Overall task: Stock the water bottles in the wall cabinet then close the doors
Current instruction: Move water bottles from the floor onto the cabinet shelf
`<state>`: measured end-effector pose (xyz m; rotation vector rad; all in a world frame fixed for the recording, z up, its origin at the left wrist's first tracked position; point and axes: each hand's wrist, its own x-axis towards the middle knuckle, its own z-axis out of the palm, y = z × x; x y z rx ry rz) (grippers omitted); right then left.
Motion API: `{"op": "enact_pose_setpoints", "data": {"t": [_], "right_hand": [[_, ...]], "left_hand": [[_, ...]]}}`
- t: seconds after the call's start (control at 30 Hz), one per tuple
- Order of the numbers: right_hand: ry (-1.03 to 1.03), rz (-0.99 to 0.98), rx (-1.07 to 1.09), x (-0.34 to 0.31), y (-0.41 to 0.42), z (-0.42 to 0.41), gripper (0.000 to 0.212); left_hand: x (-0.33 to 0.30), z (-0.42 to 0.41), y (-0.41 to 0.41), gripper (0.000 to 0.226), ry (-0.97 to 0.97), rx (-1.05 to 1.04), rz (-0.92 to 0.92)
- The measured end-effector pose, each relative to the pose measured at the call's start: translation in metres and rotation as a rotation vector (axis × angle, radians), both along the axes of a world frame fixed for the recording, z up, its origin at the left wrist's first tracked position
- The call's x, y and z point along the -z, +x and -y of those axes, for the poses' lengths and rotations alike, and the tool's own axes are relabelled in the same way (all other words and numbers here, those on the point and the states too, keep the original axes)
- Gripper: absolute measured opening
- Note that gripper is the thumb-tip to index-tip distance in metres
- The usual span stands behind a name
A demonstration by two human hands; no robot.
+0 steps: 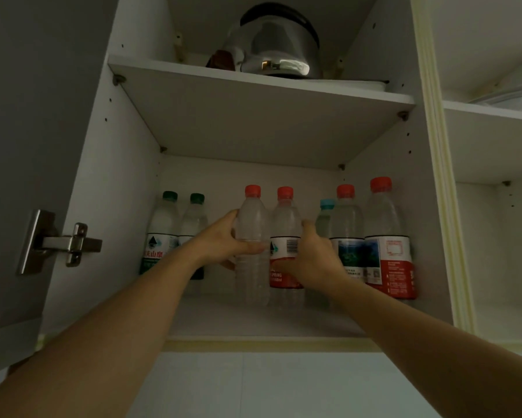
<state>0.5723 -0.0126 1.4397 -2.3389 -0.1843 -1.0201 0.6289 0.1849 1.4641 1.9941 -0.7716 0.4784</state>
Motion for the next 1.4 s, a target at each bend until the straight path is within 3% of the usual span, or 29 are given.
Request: {"op": "enact_pose_setpoints", "data": {"t": [0.13, 0.3, 0.57, 0.77, 0.93, 1.1, 1.27, 1.4], "right_hand": [[-0.015, -0.078, -0.083, -0.010, 0.002, -0.003, 0.079], [-0.056, -0.105, -0.162, -0.011, 0.015, -0.020, 0.075], [-0.173, -0.190, -0.141, -0.023, 0.035, -0.051, 0.076], [-0.360, -0.104, -0.129, -0.026, 0.045, -0.056, 0.122], [-0.508, 0.054, 0.025, -0.013, 0.061, -0.062, 0.119], [-0.792, 0.249, 0.272, -0.021, 0.057, -0.050, 0.115], [-0.822, 0.123, 0.300, -0.024, 0.060, -0.037, 0.149], [-0.755, 0.062, 0.233, -0.018, 0.069, -0.036, 0.153]], "left_hand": [[-0.002, -0.012, 0.002, 0.098, 0.031, -0.058, -0.031], [-0.002, -0.020, 0.009, 0.113, 0.109, -0.194, 0.108], [0.000, -0.034, 0.021, 0.116, 0.133, -0.327, 0.223], [0.002, -0.043, 0.025, 0.139, 0.266, -0.449, 0.141], [0.003, -0.045, 0.024, 0.149, 0.295, -0.473, 0.108], [0.005, -0.043, 0.021, 0.148, 0.303, -0.503, 0.165], [0.009, -0.038, 0.025, 0.147, 0.443, -0.681, 0.302], [0.013, -0.027, 0.024, 0.142, 0.579, -0.851, 0.431]]}}
